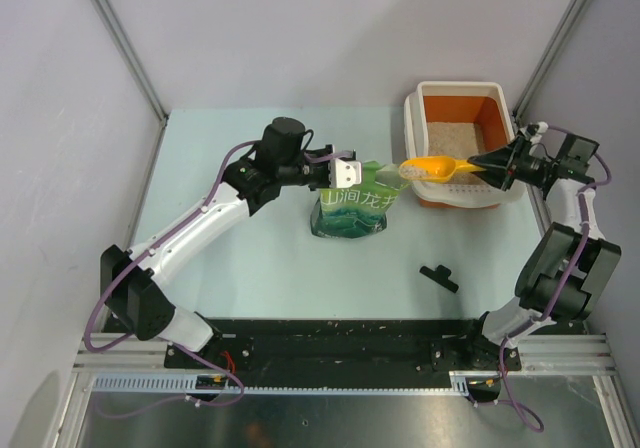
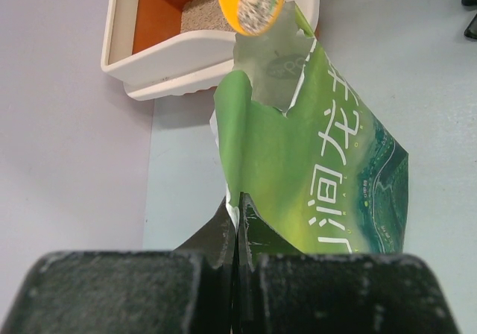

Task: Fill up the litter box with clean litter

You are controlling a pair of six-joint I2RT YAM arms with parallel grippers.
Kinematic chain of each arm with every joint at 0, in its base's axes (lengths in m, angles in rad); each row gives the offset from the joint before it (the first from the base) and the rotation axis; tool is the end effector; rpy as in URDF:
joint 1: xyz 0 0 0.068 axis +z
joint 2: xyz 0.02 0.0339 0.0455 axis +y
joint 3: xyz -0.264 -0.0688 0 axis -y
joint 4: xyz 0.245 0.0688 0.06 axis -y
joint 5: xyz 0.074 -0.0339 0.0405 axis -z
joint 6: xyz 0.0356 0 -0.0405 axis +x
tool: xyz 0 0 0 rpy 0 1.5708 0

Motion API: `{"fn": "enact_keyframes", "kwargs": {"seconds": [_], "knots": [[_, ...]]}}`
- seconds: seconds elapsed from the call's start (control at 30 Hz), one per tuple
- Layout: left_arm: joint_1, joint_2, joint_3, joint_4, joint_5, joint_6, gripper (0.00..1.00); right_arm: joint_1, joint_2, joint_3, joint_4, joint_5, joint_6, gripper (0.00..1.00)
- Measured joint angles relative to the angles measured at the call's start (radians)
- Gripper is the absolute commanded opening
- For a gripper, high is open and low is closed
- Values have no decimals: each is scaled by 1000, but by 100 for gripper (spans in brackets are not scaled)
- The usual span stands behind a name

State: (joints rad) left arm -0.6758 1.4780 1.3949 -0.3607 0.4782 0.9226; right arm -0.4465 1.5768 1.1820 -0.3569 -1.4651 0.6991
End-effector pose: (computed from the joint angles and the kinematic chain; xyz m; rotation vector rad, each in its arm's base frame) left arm 0.2551 -0.2255 0.3705 1.6094 1.1460 -0.3205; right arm 0.3108 -0.1095 0.2855 0.4041 1.9881 1.7897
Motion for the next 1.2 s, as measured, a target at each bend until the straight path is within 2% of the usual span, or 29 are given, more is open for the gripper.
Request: {"fn": "enact_keyframes", "kwargs": {"seconds": [0.33, 0.5, 0.67, 0.77, 0.83, 1.03, 1.2], "knots": [[0, 1, 0, 1, -5, 0, 0, -94, 8, -3, 319, 46, 255, 0], [-1, 1, 0, 1, -6, 1, 0, -172, 16, -56, 593, 136, 451, 0], [-2, 1, 0, 1, -9, 2, 0, -227, 26, -77, 706, 225, 521, 0], [-3, 2, 0, 2, -10, 2, 0, -230, 19, -82, 703, 291, 488, 0], [-5, 3, 0, 4, -11, 2, 0, -229, -1, -90, 643, 356, 420, 0], [-14, 8, 0, 12, -16, 2, 0, -172, -126, -95, 372, 696, 132, 0], [-19, 7, 0, 13, -17, -3, 0, -66, -209, -95, 261, 932, -20, 0]]}}
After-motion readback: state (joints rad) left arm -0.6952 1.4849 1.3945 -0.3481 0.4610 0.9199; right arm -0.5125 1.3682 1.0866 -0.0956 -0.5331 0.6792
